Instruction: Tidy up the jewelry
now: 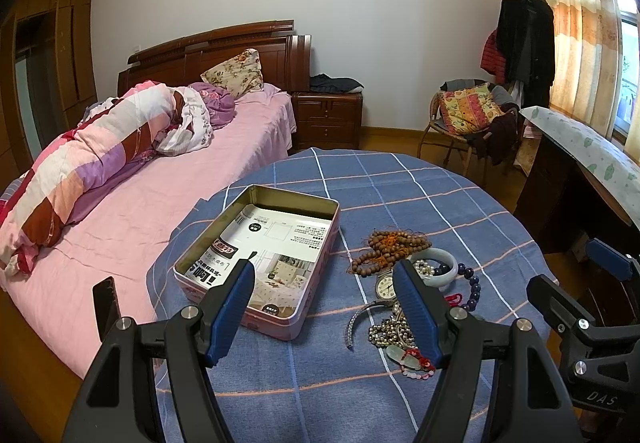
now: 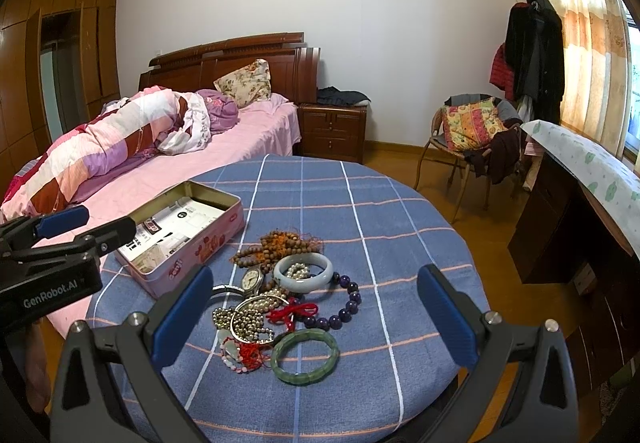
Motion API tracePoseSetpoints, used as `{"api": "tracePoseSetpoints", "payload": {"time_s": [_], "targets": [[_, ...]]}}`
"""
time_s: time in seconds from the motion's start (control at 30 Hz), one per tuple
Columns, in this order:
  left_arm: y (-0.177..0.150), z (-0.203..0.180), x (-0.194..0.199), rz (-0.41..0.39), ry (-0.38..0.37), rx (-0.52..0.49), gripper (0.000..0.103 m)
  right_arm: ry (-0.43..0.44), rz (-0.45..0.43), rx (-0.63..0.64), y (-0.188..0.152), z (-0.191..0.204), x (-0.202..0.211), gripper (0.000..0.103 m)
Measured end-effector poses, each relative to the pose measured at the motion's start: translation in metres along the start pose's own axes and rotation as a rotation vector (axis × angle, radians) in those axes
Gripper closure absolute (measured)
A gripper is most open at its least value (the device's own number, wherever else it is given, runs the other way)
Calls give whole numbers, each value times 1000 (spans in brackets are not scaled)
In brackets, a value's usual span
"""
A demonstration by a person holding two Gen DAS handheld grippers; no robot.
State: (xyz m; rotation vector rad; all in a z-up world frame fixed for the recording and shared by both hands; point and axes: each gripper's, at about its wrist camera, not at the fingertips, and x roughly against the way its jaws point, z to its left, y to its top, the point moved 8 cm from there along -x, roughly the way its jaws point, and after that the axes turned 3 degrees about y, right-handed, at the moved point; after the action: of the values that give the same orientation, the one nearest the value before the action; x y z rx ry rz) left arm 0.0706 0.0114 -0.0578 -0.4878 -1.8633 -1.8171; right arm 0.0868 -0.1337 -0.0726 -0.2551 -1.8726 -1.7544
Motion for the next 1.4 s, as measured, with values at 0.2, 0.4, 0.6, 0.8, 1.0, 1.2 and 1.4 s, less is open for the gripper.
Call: {"api": "tracePoseSetpoints", "payload": {"time_s": [0.2,0.4,0.6,0.8,1.0,1.2,1.4], "targets": [[-2,2,-1,3,2,1,31,2,3,0,-3,1,-1,0],[-2,2,-2,6,5,2,31,2,4,0,-4,1,-3,0],[-1,3,-3,10,10,3,31,2,5,0,-4,1,-3,0],[0,3,-3,13,12,4,31,2,6,1,-3,1,-3,0],[0,1,-4,18,15,1,31,4,8,1,-6,1,-4,0],[-4,0,-10,32,19,3,31,3,12,2,-13,0,-9,0],[-11,1,-22,64,22,5,31,1,46,1,-29,-4,-19,0]]}}
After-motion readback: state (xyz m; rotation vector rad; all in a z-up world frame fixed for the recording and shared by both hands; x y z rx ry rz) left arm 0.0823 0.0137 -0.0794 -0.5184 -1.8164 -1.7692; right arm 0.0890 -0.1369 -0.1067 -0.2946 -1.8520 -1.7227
